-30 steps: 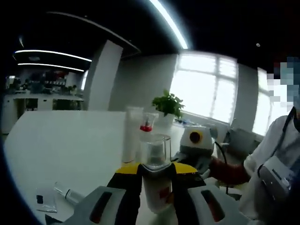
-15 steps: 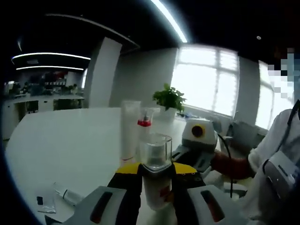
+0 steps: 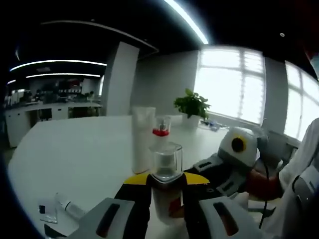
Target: Arrange the skincare products in the storage area until every visible bottle or jar stands upright without overlapping.
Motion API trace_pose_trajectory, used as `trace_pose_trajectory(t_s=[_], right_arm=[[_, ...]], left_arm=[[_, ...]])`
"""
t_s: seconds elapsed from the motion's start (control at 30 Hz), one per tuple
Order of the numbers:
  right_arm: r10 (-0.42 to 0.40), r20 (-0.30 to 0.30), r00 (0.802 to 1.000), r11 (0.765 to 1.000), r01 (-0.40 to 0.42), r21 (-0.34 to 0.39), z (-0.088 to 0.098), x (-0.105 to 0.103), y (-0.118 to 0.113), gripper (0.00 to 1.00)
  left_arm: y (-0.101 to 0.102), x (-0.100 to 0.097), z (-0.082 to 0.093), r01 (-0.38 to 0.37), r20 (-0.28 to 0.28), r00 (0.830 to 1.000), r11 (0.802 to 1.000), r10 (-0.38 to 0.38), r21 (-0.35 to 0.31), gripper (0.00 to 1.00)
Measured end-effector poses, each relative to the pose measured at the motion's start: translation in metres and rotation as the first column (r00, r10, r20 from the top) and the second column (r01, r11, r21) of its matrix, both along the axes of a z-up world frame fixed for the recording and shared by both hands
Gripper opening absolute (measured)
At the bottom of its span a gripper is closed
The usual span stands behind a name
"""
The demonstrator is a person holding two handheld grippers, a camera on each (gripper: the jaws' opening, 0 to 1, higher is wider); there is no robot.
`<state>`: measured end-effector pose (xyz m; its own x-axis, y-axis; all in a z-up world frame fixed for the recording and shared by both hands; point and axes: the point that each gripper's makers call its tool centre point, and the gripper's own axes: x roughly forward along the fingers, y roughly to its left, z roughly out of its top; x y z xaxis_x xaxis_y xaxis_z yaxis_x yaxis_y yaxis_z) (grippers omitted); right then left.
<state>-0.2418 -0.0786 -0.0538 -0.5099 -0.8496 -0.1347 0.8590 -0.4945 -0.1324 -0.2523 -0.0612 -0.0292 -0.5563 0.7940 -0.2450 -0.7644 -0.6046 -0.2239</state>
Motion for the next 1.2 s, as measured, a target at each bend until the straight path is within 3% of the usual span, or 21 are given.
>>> trace_pose_trajectory(t_s=[0.1, 0.3, 0.6, 0.7, 0.97, 1.2], right_arm=[[-0.042, 0.002, 0.999, 0.999, 0.042, -0.008, 0.002, -0.004, 0.004, 0.27], [-0.134, -0.056, 0.989, 0.991, 0.135, 0.015, 0.002, -0.007, 0.007, 0.28], [-0.234, -0.056, 0.971, 0.972, 0.235, 0.02, -0.005, -0.011, 0.014, 0.27], [-0.276, -0.12, 0.954, 0.957, 0.284, 0.057, -0.004, -0.014, 0.017, 0.27], [-0.321, -0.177, 0.931, 0.935, 0.341, 0.099, -0.004, -0.013, 0.015, 0.27], [-0.336, -0.14, 0.931, 0.933, 0.35, 0.09, -0.007, -0.015, 0.016, 0.27]], left_arm=[[0.005, 0.0, 0.0, -0.006, -0.005, 1.0, 1.0, 0.006, -0.001, 0.23], [0.009, -0.004, 0.002, -0.043, -0.019, 0.999, 0.999, 0.043, 0.01, 0.23], [0.013, -0.005, 0.004, -0.092, -0.018, 0.995, 0.994, 0.093, 0.051, 0.23], [0.014, -0.005, 0.003, -0.113, -0.029, 0.993, 0.992, 0.115, 0.046, 0.23], [0.011, -0.007, 0.004, -0.165, -0.051, 0.985, 0.986, 0.167, 0.035, 0.23], [0.01, -0.005, 0.002, -0.191, -0.061, 0.979, 0.981, 0.192, 0.027, 0.23]])
